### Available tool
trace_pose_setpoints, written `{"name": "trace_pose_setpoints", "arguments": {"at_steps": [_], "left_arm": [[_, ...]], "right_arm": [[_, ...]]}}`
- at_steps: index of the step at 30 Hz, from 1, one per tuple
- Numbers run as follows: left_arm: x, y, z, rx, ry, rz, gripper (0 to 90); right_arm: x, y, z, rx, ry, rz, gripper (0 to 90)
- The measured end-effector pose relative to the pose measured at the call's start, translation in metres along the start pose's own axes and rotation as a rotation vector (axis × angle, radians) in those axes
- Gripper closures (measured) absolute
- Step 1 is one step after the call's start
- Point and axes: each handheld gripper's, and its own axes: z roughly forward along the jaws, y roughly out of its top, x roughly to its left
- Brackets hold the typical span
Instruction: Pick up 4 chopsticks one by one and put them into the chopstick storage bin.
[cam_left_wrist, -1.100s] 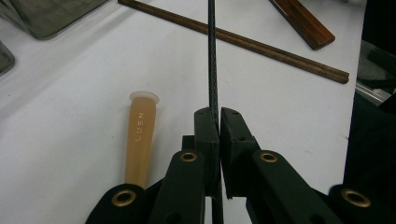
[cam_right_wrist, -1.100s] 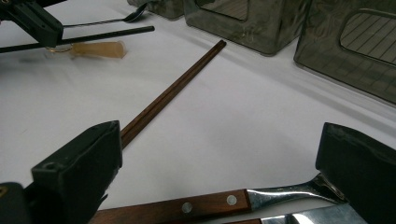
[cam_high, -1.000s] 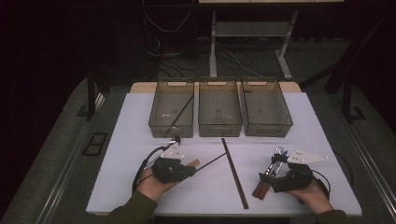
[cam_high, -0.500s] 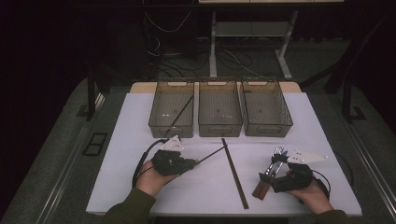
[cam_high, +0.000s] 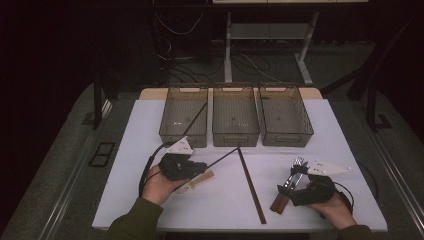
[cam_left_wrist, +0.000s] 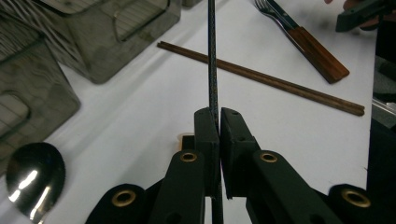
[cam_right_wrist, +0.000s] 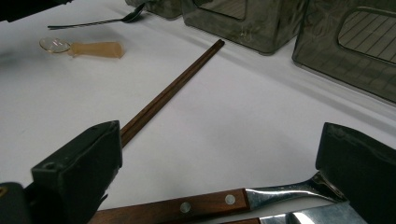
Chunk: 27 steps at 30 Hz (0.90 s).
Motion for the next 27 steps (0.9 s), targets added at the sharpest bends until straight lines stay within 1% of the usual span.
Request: {"name": "trace_pose_setpoints", "arguments": {"at_steps": [7, 12, 16, 18, 19, 23, 27], "left_arm": [[0.008, 0.008, -0.004, -0.022, 0.014, -0.004, 85.9], [0.015, 0.015, -0.007, -0.035, 0.033, 0.0, 85.9], [0.02, 0.02, -0.009, -0.052, 0.05, -0.009, 85.9], [0.023, 0.023, -0.01, -0.053, 0.058, -0.01, 85.9], [0.025, 0.024, -0.01, -0.058, 0.063, -0.009, 85.9], [0.032, 0.03, -0.013, -0.068, 0.086, -0.011, 85.9], [0.041, 0.035, -0.018, -0.085, 0.118, -0.014, 85.9]], "right_arm": [[0.0, 0.0, 0.0, -0.001, 0.0, 0.002, 0.8], [0.0, 0.0, 0.0, 0.0, -0.001, 0.003, 0.7], [0.0, 0.0, 0.0, 0.002, 0.0, 0.004, 0.7], [0.0, 0.0, 0.001, 0.004, 0.0, 0.0, 0.7], [-0.001, 0.0, 0.001, 0.005, -0.001, -0.004, 0.7], [0.0, 0.0, 0.0, 0.002, -0.003, 0.005, 0.7], [0.0, 0.0, 0.0, 0.0, -0.004, 0.007, 0.7]]}}
